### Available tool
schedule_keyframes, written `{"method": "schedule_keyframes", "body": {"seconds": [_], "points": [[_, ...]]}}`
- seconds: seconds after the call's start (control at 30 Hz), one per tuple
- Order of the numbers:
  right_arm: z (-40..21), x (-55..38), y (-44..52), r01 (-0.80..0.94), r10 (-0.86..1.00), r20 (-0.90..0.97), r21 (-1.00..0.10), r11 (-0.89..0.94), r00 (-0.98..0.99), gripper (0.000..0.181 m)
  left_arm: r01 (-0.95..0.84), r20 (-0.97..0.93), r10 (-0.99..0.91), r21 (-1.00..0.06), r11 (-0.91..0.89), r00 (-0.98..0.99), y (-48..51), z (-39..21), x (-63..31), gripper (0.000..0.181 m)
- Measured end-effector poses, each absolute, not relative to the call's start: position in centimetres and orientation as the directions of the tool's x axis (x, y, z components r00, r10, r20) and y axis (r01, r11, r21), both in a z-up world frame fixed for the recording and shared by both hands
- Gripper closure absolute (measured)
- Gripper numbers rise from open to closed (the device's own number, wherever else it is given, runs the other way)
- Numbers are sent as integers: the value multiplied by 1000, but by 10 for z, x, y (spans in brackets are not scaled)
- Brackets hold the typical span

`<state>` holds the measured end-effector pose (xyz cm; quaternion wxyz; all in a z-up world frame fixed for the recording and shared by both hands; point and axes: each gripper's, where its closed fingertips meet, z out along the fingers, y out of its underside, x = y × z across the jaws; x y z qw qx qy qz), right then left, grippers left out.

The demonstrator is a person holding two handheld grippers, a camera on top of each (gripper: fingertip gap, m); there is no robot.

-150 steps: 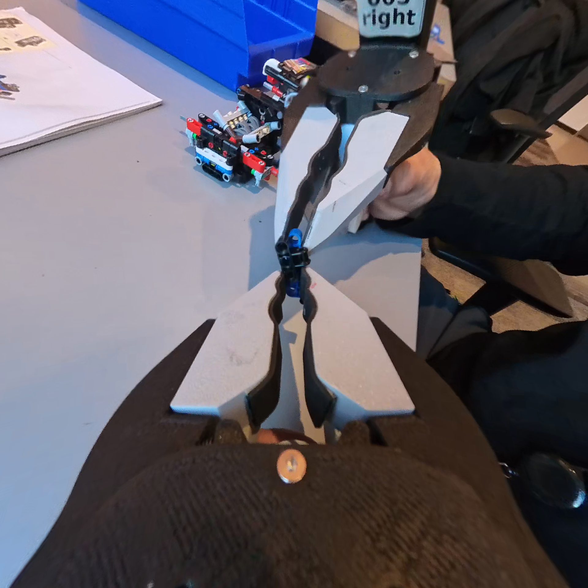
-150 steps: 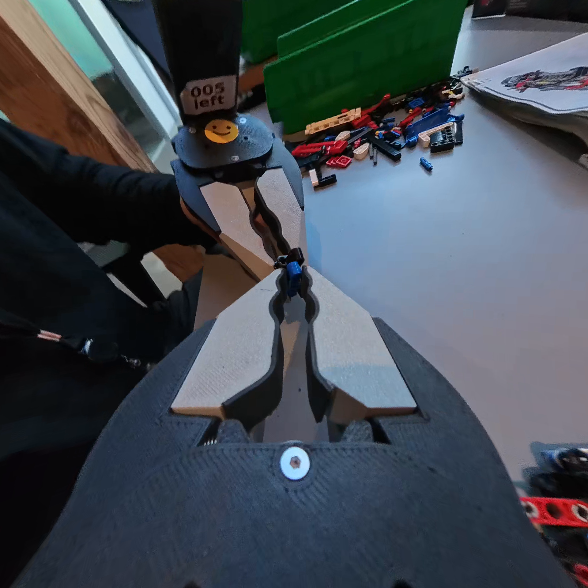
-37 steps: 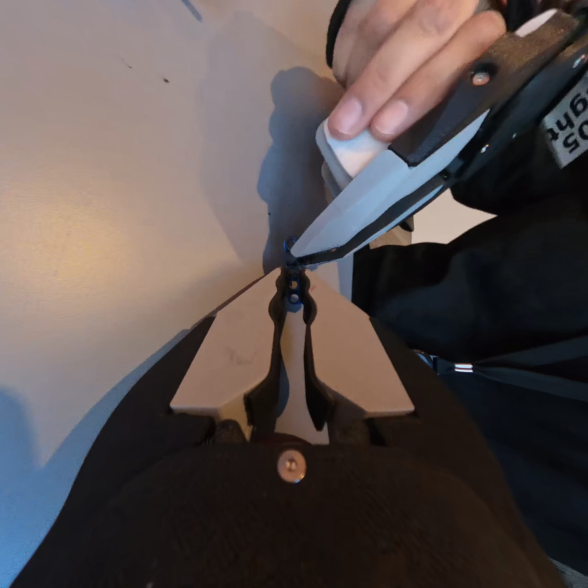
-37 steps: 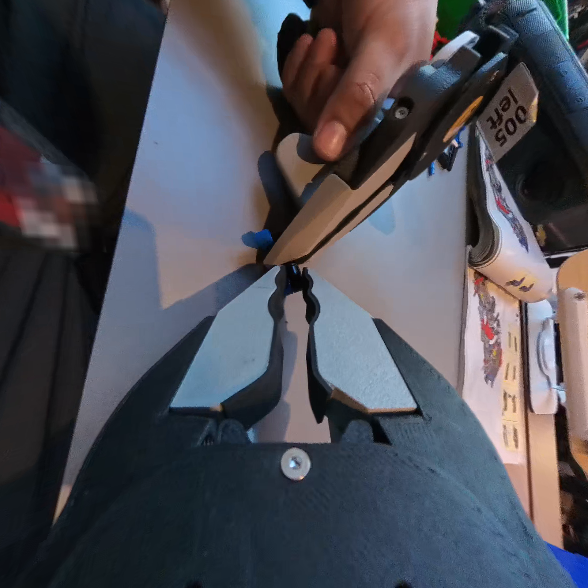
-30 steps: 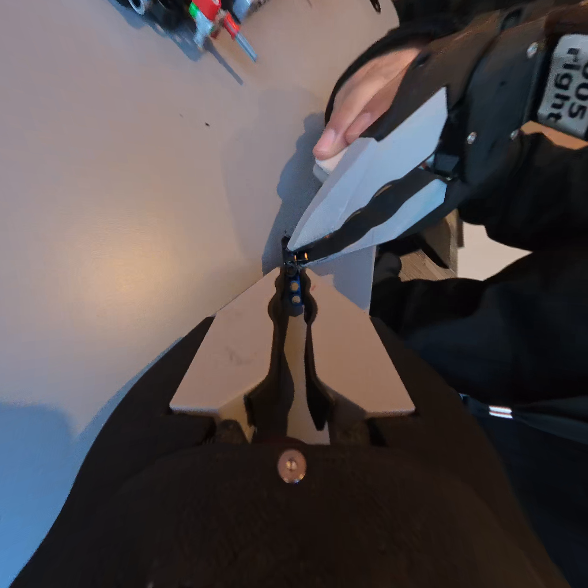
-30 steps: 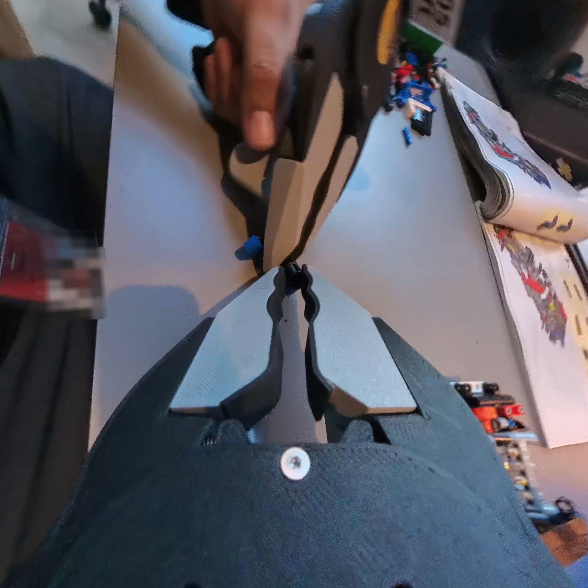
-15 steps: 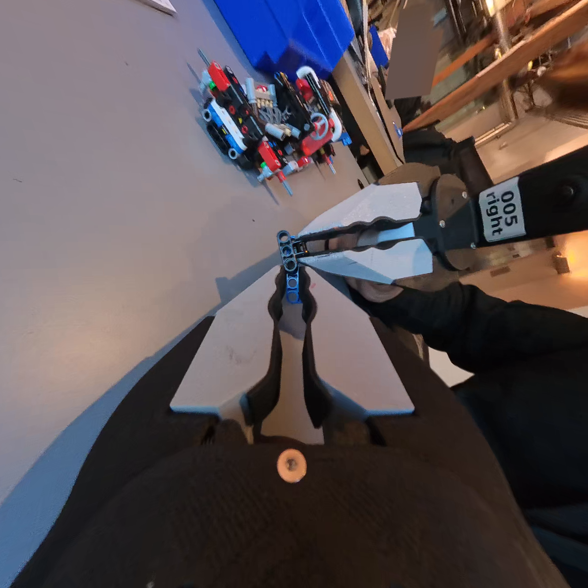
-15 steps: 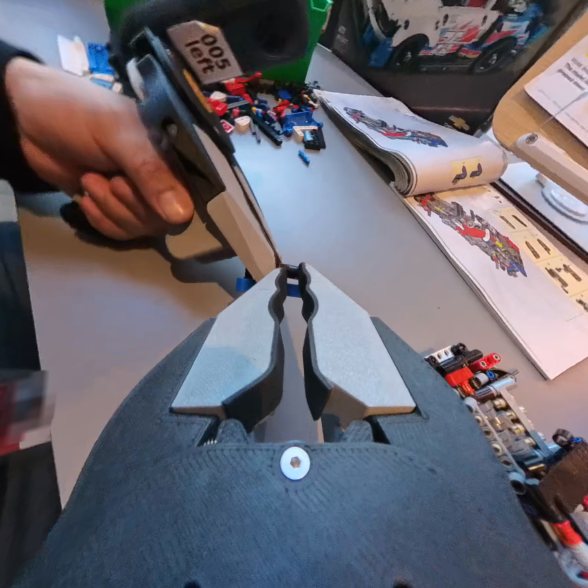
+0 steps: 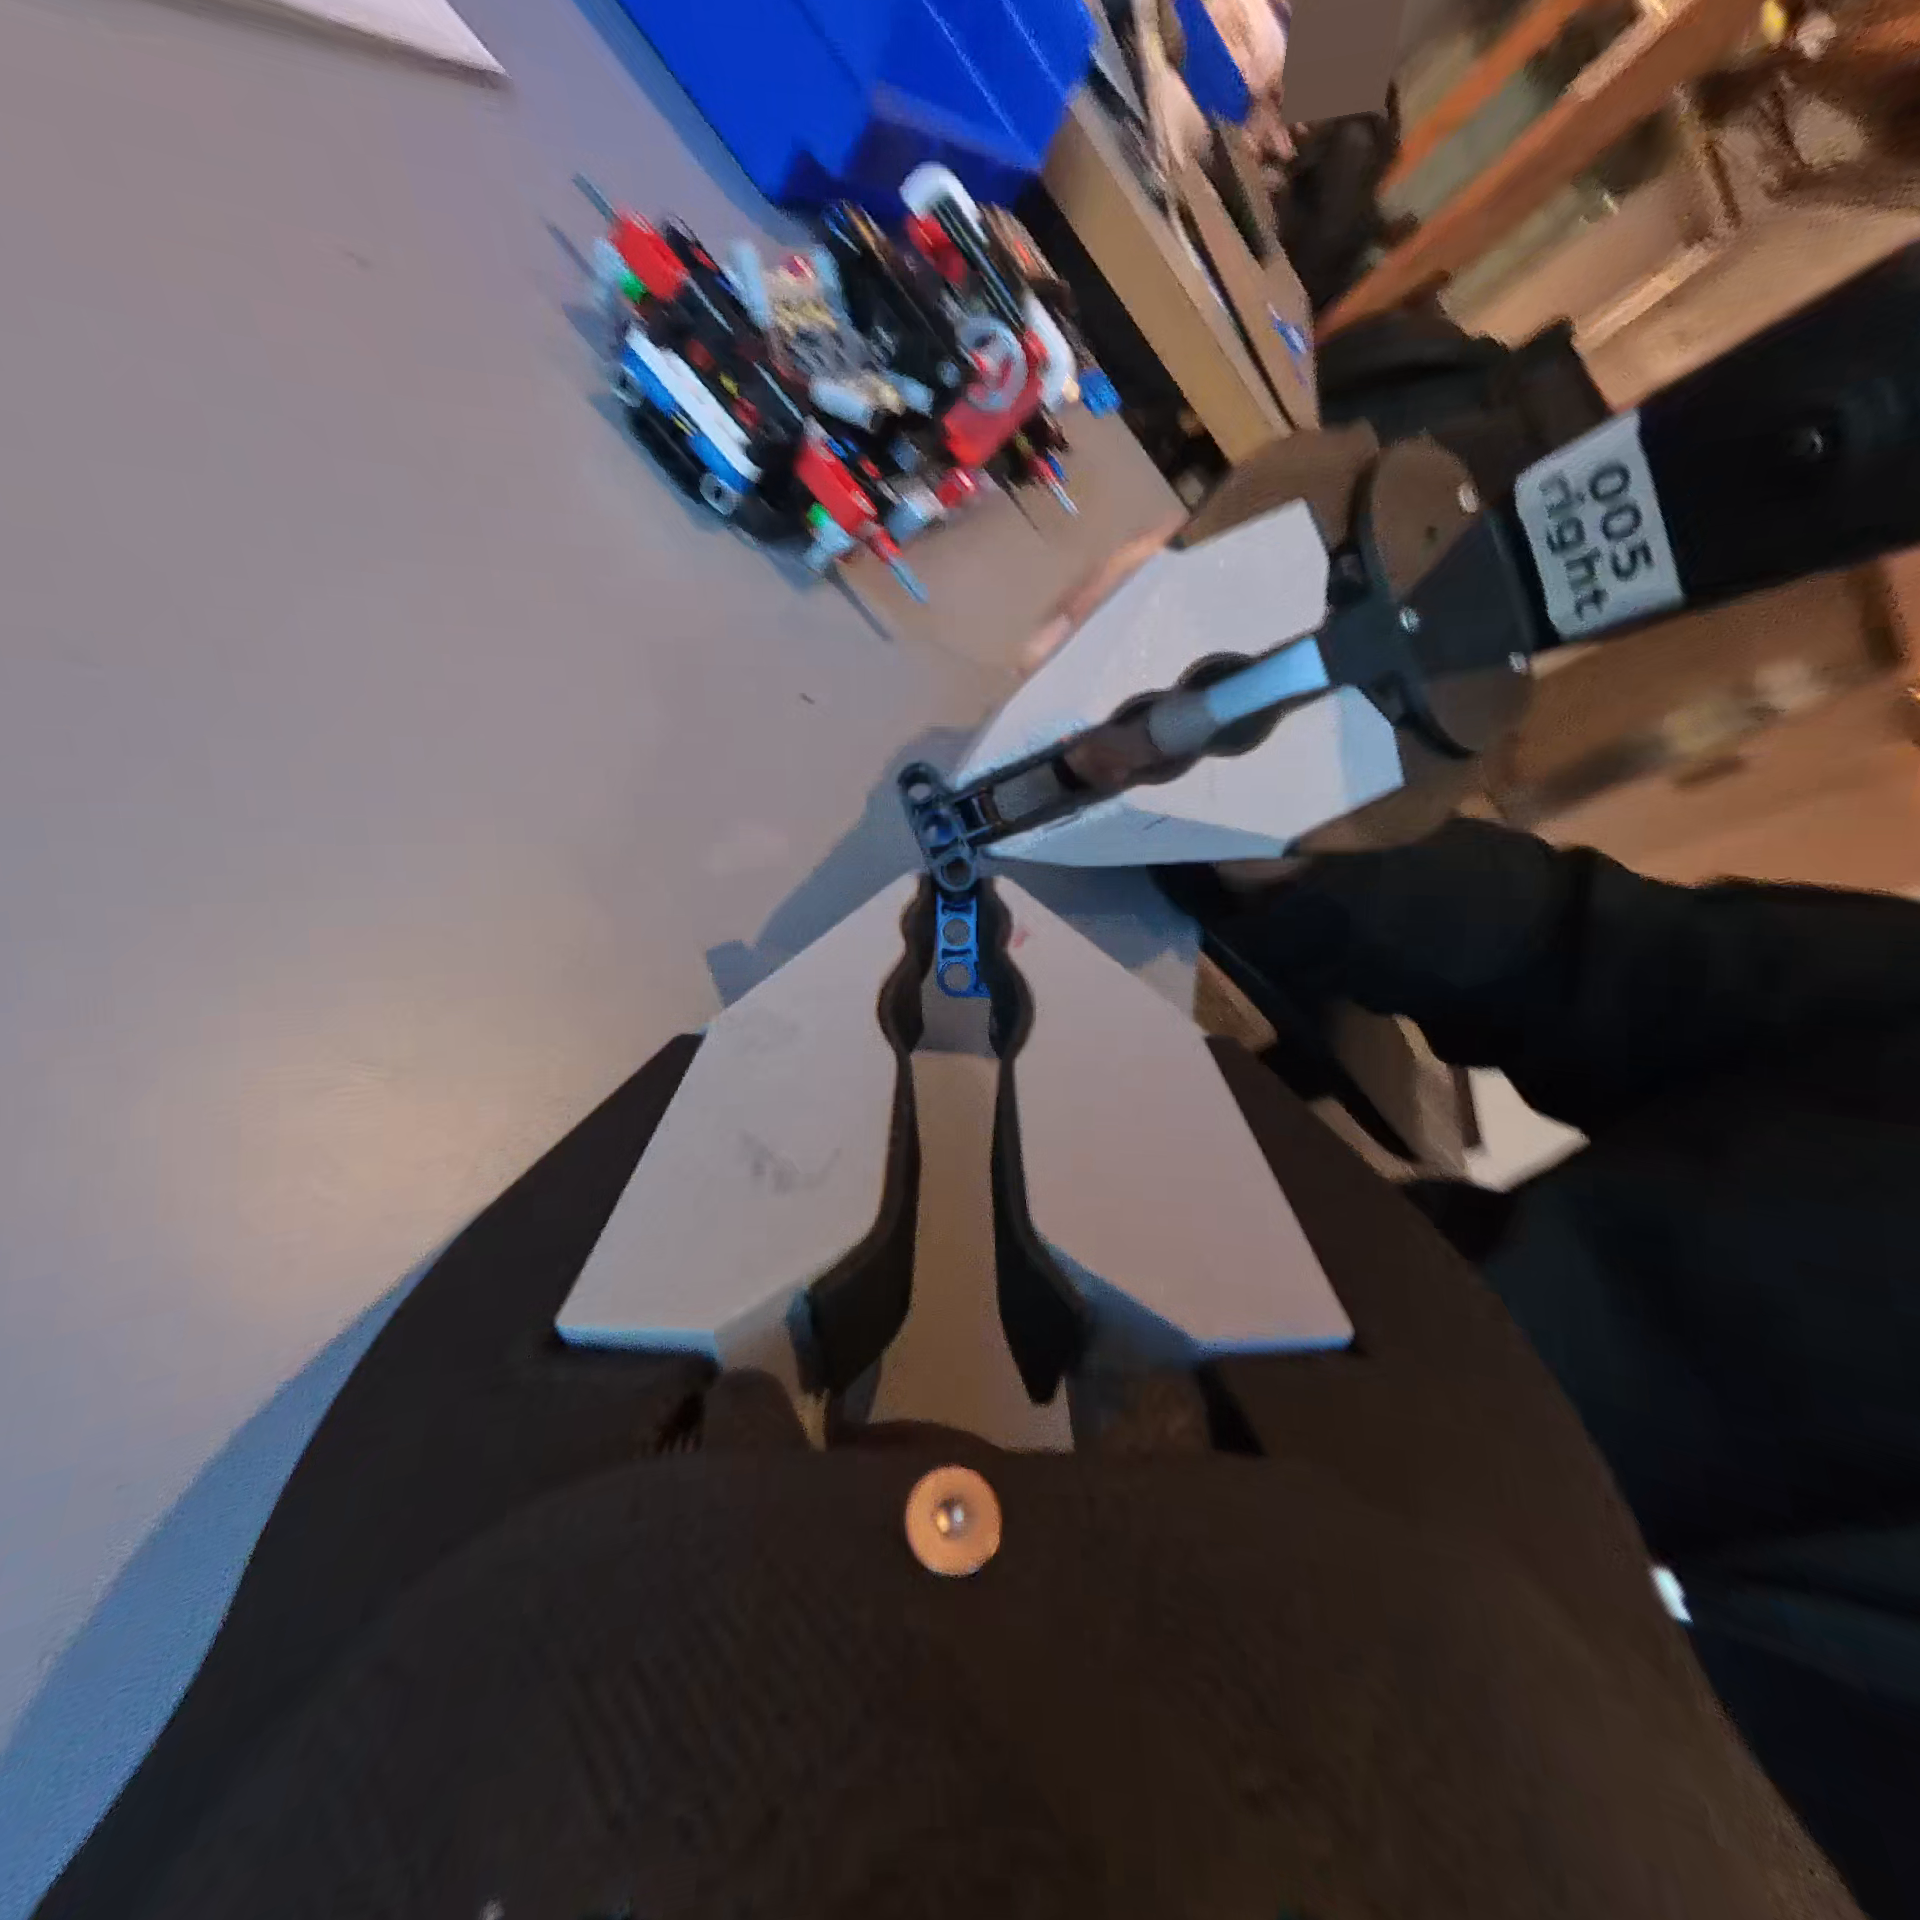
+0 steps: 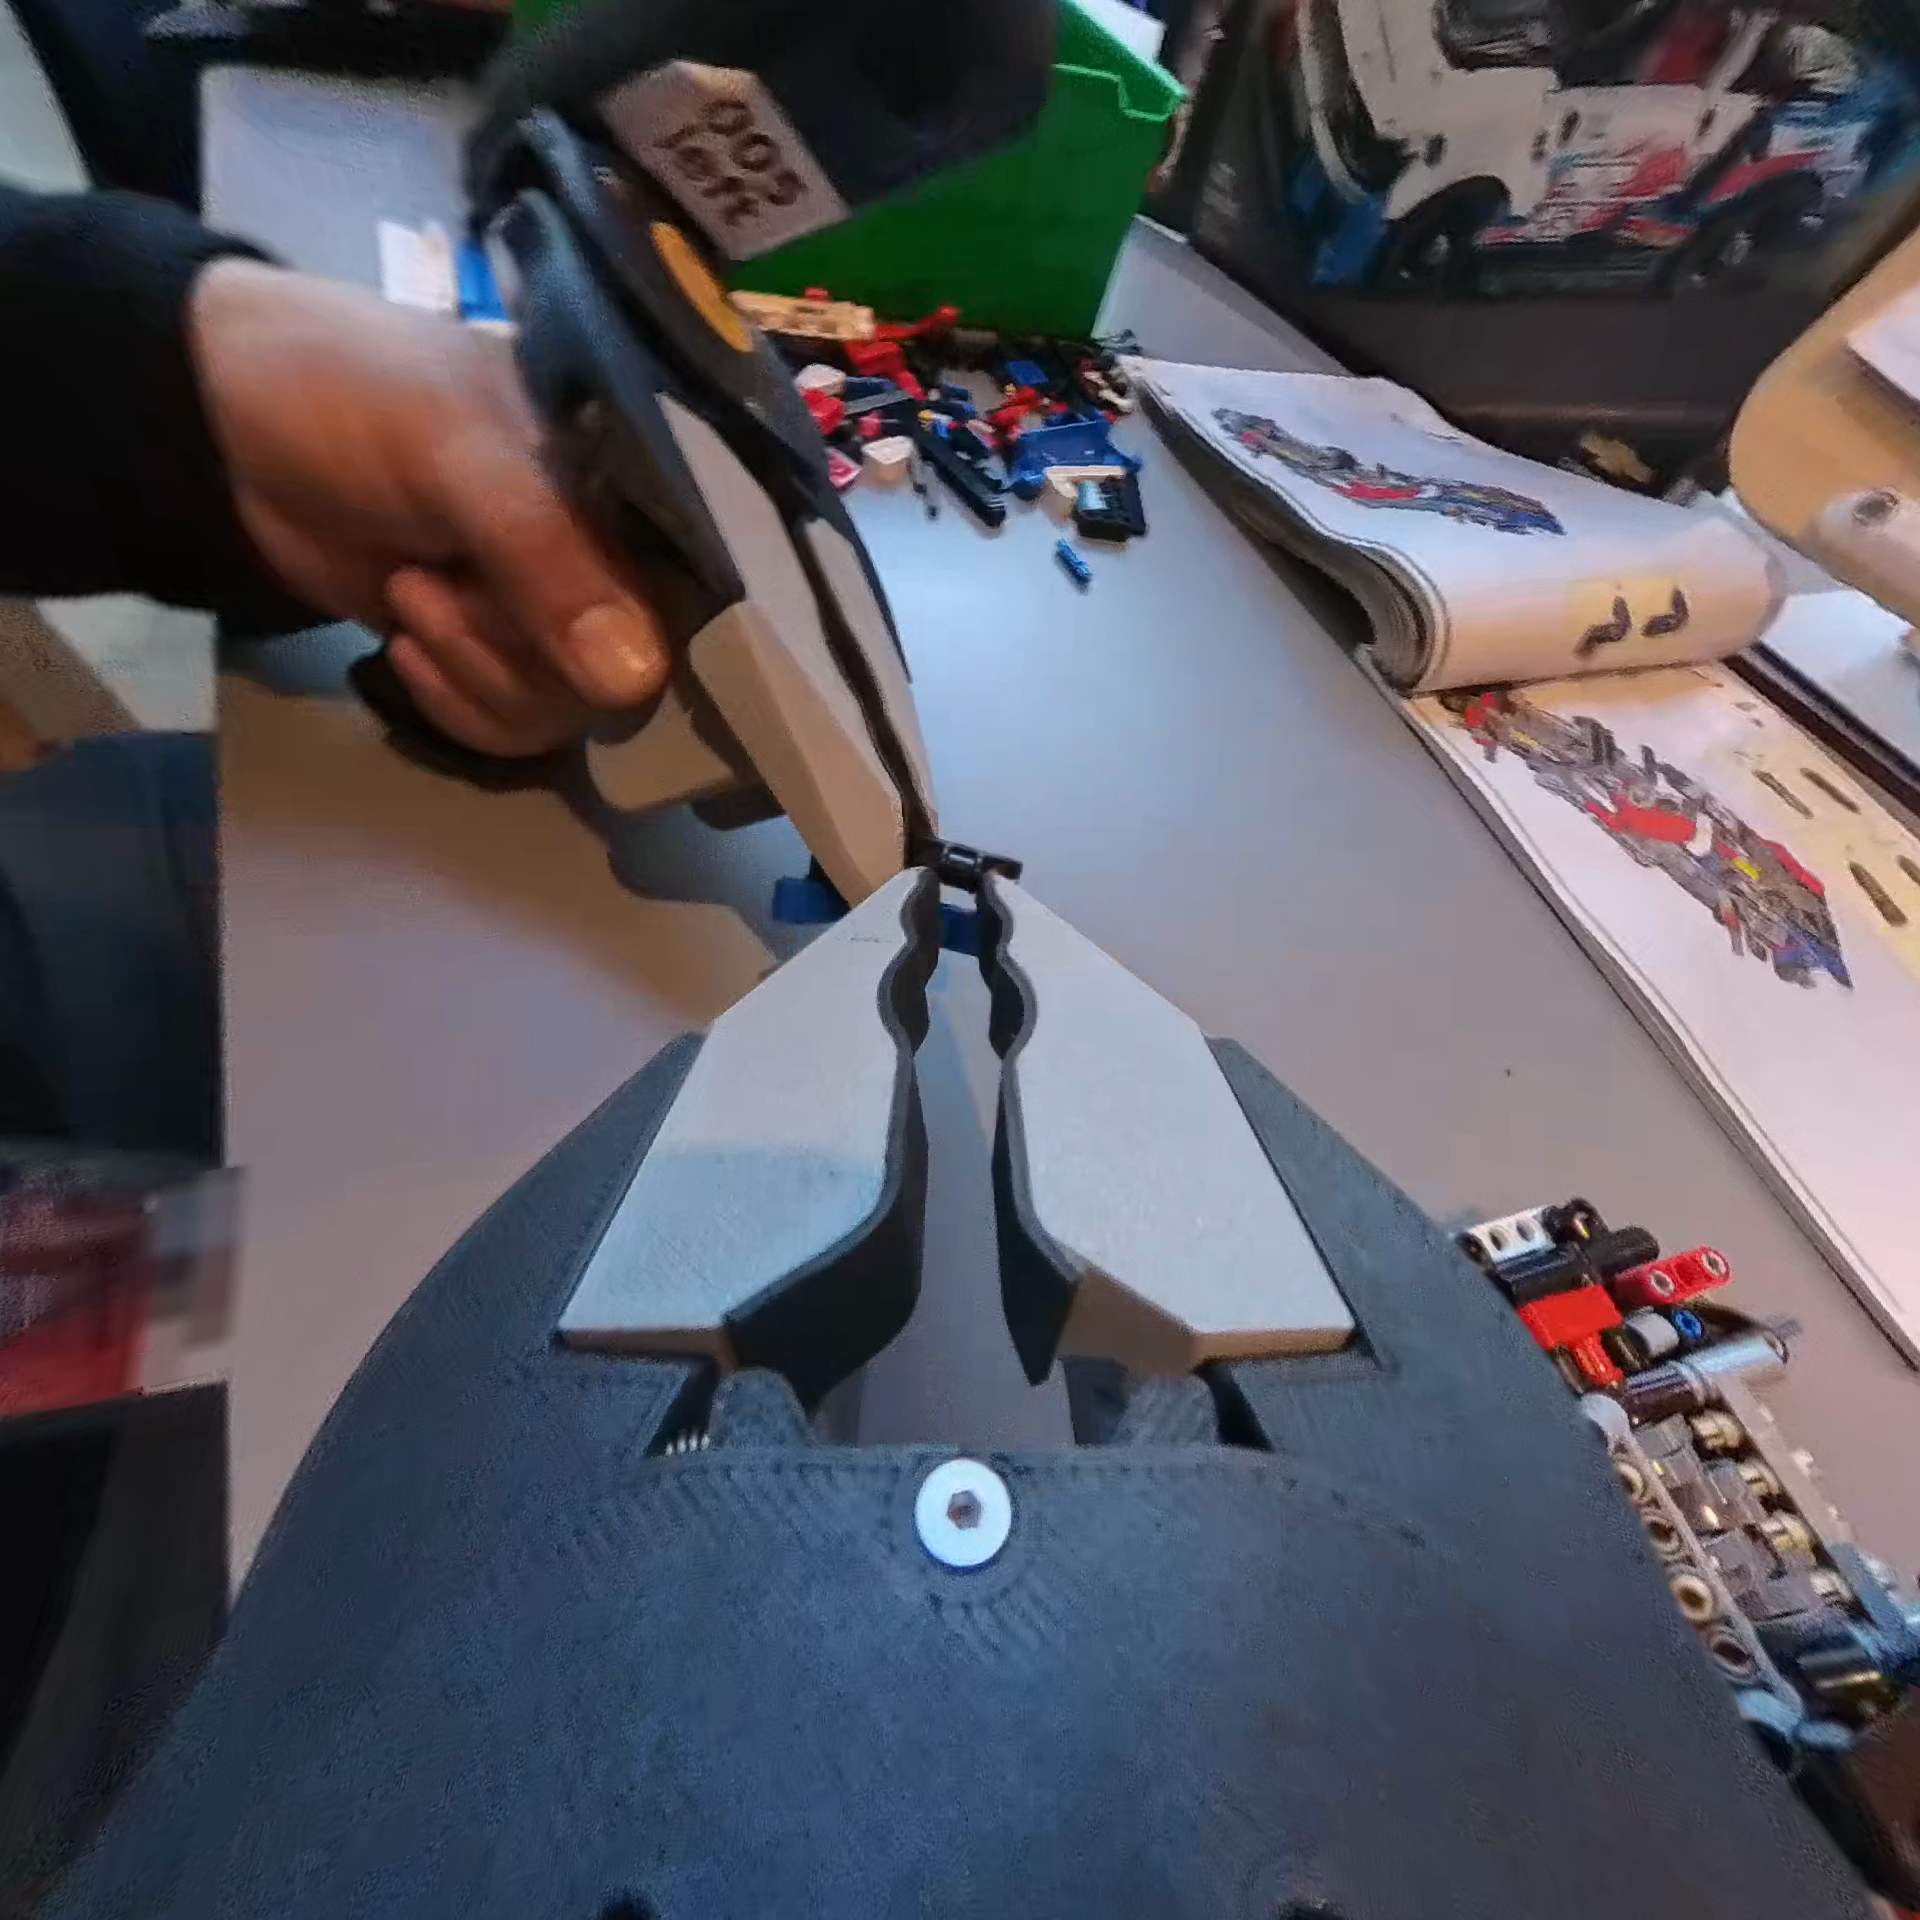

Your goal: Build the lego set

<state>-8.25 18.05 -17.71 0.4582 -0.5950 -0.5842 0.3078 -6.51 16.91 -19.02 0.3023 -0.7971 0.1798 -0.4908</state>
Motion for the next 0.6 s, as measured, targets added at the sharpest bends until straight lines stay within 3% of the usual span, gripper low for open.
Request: {"method": "schedule_keyframes", "body": {"seconds": [0.13,0.2,0.37,0.5,0.6], "points": [[-177,-79,171,466,984,177,-873,141,34,166,-162,601,-674,-683,-712,431,154,-198,-65,176],[-175,-73,169,458,998,58,-888,52,-2,166,-252,511,-750,-729,-637,420,148,-199,-66,177],[-178,-72,149,454,955,-263,-873,-176,-137,143,-482,163,-910,-805,-347,382,138,-206,-63,177],[-196,-75,140,522,962,-193,-851,-65,-195,162,-591,-24,-921,-773,-230,389,140,-215,-61,176],[-201,-73,133,543,955,-144,-839,22,-261,164,-606,-44,-932,-771,-197,359,135,-217,-61,177]]}}
